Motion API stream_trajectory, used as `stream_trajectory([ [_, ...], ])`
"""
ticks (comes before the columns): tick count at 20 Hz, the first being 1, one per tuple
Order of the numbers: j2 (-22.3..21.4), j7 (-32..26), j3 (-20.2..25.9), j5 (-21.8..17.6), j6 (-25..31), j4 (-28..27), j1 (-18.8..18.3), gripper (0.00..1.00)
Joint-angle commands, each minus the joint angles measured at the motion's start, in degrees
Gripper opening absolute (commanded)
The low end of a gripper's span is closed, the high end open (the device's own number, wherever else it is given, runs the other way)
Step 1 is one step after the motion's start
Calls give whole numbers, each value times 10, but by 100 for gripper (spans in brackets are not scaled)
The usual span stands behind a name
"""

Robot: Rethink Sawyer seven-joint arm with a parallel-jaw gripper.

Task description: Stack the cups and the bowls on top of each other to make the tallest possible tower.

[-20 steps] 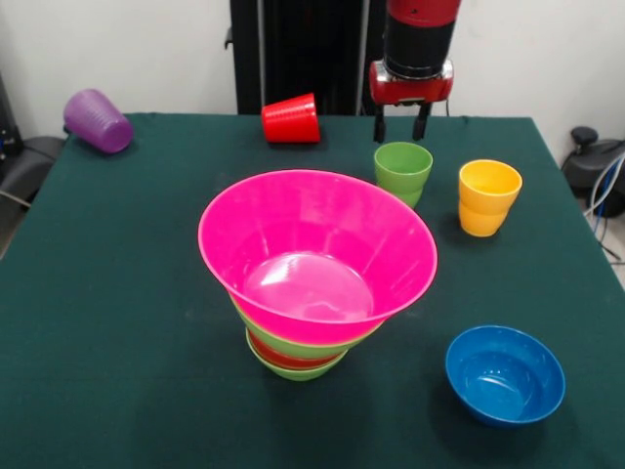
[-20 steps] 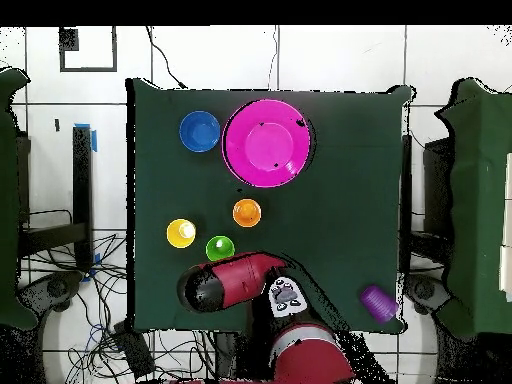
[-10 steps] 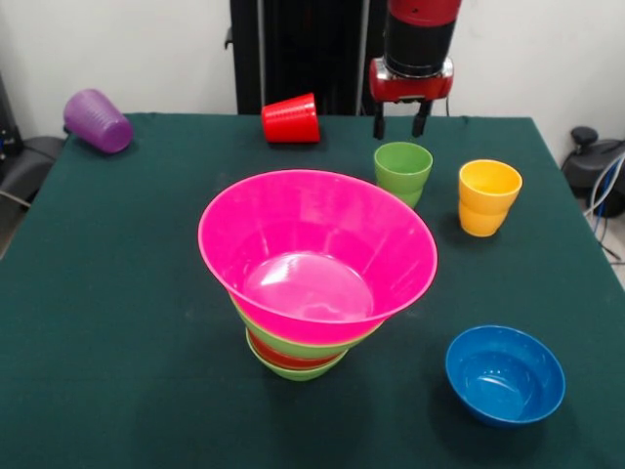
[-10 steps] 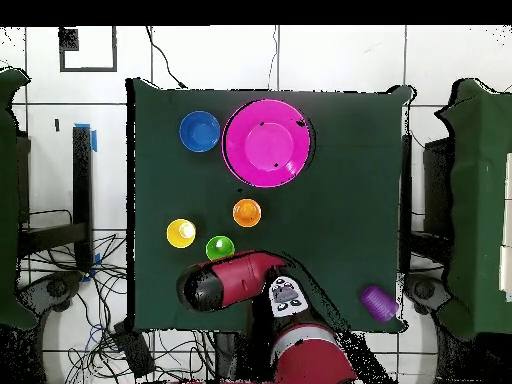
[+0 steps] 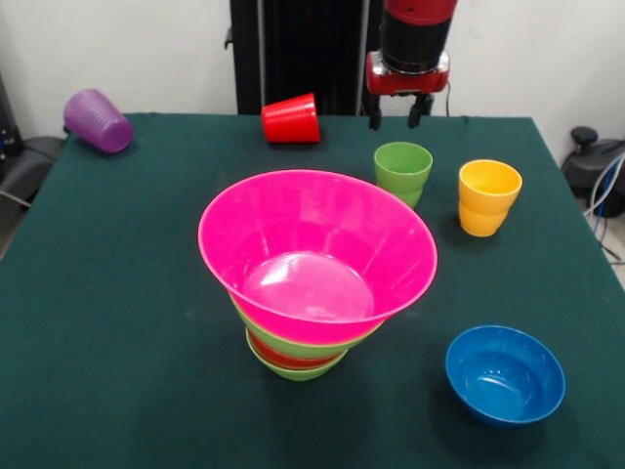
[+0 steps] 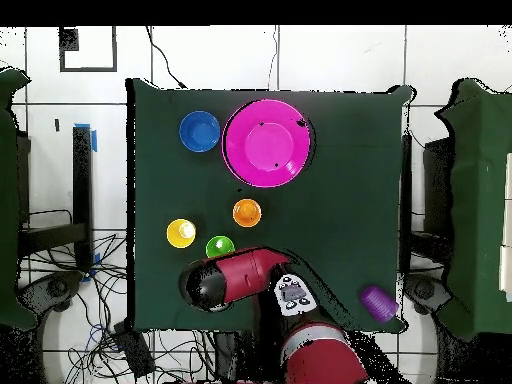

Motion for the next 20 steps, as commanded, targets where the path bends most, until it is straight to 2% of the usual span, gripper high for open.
stream_trajectory([
  [1,-5,-11,58,20,54,-46,-8,100],
  [9,14,-8,50,3,50,-79,-4,100],
  [20,23,-1,42,-5,40,-92,1,100],
])
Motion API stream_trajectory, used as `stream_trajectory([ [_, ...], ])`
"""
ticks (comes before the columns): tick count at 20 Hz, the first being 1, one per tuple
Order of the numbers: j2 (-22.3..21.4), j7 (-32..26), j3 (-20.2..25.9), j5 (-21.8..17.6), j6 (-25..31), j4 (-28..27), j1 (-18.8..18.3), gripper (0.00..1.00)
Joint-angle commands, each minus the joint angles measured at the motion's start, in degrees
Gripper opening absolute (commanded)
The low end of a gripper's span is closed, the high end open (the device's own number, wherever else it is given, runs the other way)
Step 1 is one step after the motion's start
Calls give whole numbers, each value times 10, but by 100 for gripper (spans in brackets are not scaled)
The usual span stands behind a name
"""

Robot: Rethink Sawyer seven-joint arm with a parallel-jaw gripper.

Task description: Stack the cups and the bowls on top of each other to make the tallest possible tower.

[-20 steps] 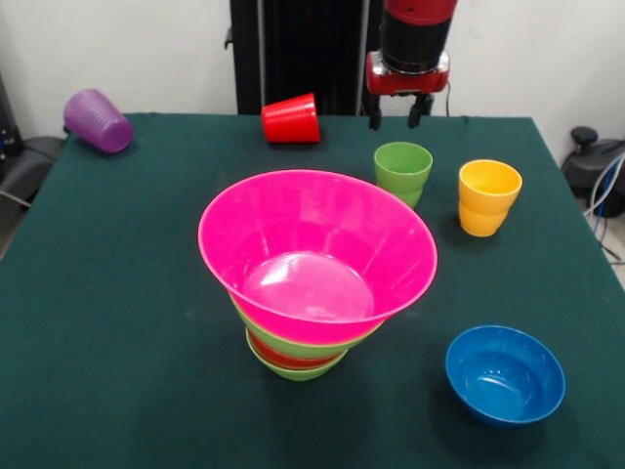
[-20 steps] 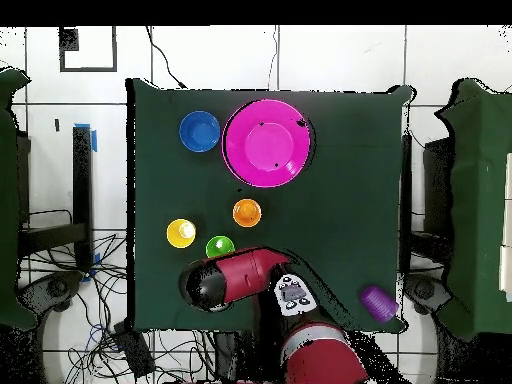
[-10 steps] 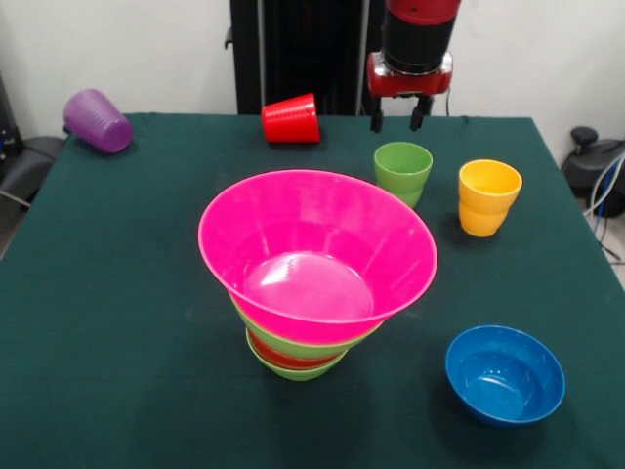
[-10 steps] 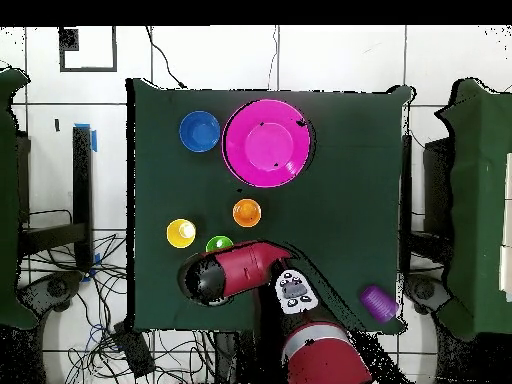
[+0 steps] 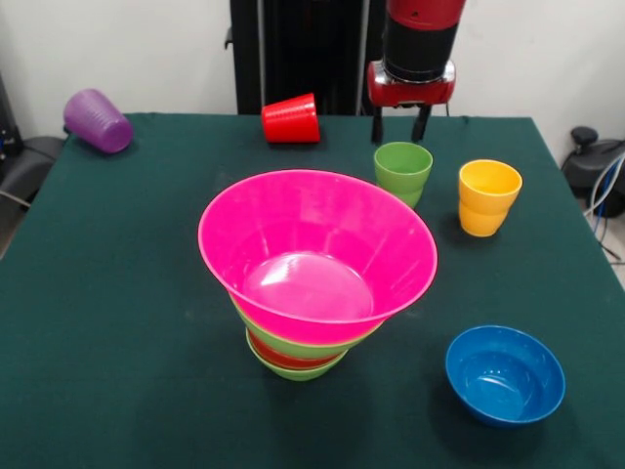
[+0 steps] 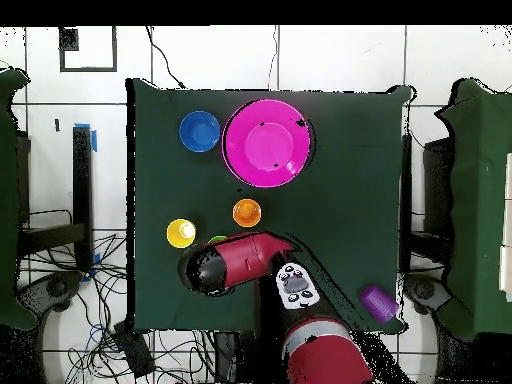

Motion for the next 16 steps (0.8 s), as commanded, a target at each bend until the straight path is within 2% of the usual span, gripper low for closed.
stream_trajectory([
  [1,30,-1,32,-7,23,-50,6,100],
  [16,53,-7,14,-36,4,-66,17,100],
])
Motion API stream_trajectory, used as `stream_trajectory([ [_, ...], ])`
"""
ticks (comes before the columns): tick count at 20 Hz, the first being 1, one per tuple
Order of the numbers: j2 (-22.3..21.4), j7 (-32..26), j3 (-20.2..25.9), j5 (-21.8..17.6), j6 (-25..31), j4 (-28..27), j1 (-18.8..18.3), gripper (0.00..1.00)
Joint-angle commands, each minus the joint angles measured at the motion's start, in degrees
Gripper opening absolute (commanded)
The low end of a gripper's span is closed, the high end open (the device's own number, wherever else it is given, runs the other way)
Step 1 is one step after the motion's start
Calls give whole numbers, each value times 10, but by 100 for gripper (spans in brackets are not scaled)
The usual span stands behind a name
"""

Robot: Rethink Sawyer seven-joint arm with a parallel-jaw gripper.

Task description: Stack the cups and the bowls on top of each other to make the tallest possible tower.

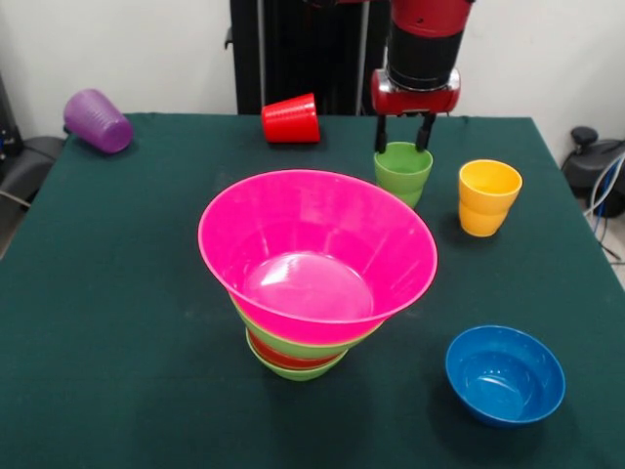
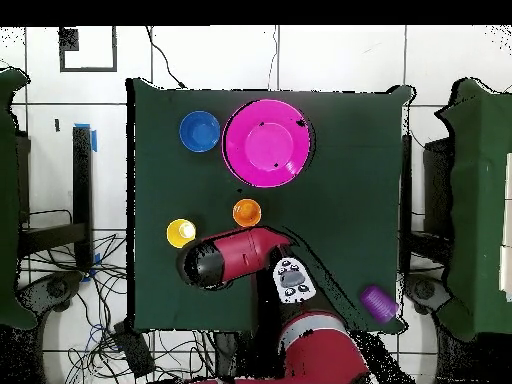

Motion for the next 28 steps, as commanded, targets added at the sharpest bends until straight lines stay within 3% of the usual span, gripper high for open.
stream_trajectory([
  [1,43,-11,15,-40,4,-46,10,100],
  [15,64,-37,14,-89,-10,-57,-9,100],
  [28,82,-26,7,-105,-11,-72,-7,100],
])
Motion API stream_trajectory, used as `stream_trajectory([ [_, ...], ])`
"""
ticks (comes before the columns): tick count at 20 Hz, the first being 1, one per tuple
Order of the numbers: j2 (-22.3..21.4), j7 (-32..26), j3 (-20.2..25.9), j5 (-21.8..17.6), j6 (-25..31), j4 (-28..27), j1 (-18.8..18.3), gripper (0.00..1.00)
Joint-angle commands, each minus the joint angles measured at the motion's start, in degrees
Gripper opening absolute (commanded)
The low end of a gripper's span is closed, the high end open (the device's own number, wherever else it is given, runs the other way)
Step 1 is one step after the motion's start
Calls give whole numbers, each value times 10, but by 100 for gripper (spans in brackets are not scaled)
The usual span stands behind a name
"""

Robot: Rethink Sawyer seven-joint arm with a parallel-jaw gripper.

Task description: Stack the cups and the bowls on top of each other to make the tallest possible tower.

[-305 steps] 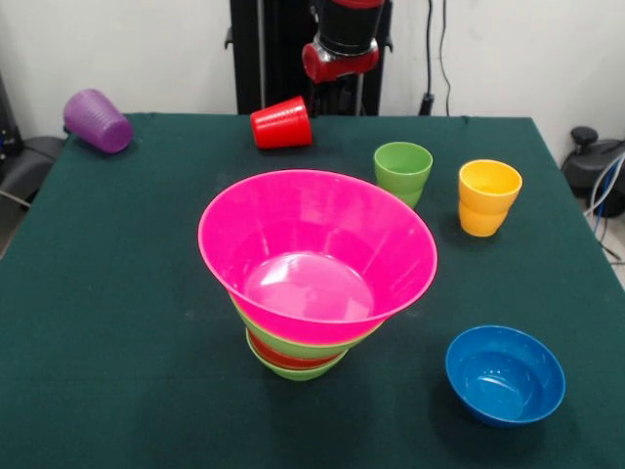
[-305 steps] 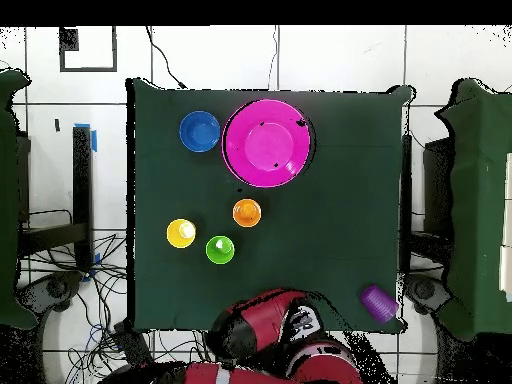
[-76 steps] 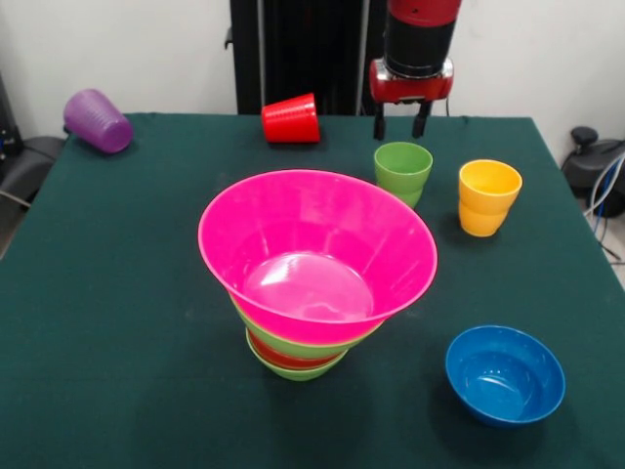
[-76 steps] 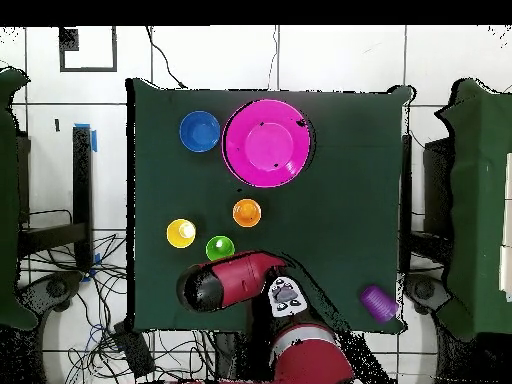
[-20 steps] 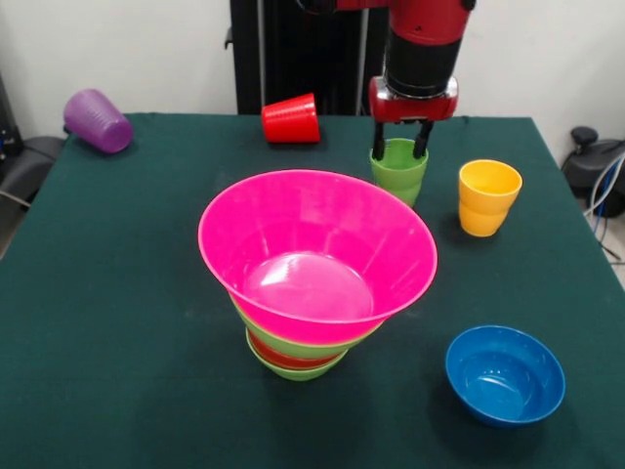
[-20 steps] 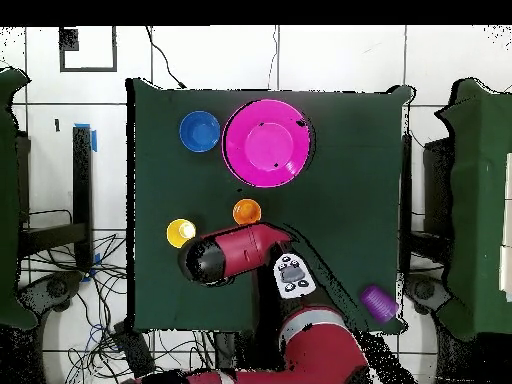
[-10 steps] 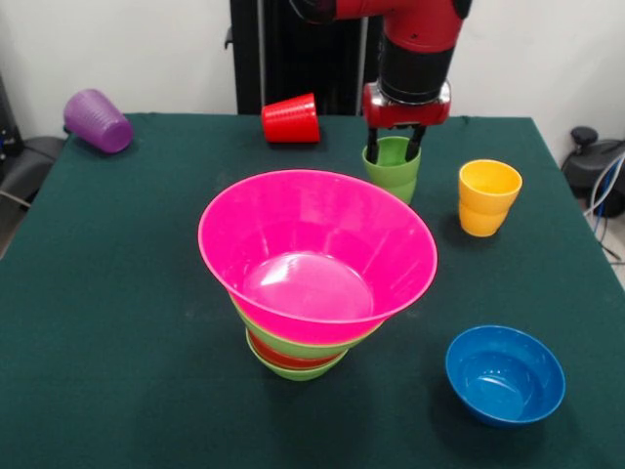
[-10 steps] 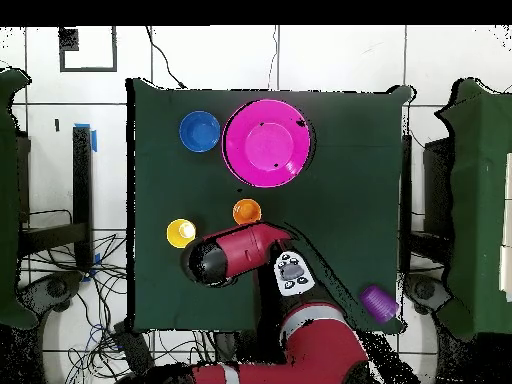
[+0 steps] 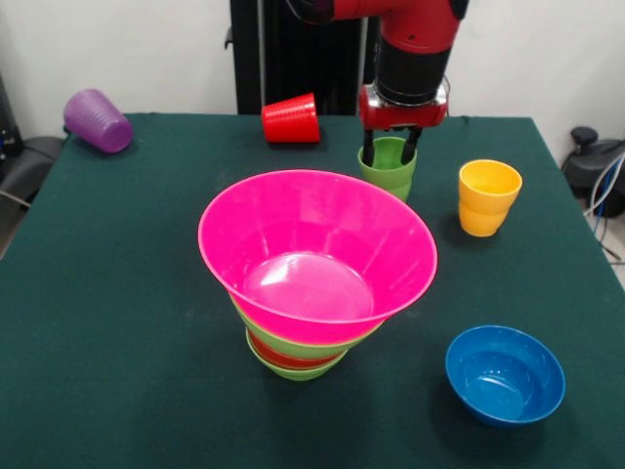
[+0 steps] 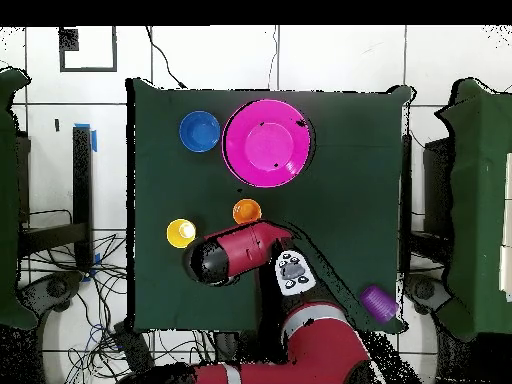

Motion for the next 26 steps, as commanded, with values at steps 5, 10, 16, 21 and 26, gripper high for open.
stream_trajectory([
  [5,47,-25,15,-44,2,-35,-8,100],
  [10,32,-31,29,-25,21,-29,-16,100],
  [16,13,-31,43,-8,38,-12,-20,100],
  [21,36,-16,40,-13,11,-19,-19,100],
  [26,55,-5,33,-21,-11,-26,-13,100],
])
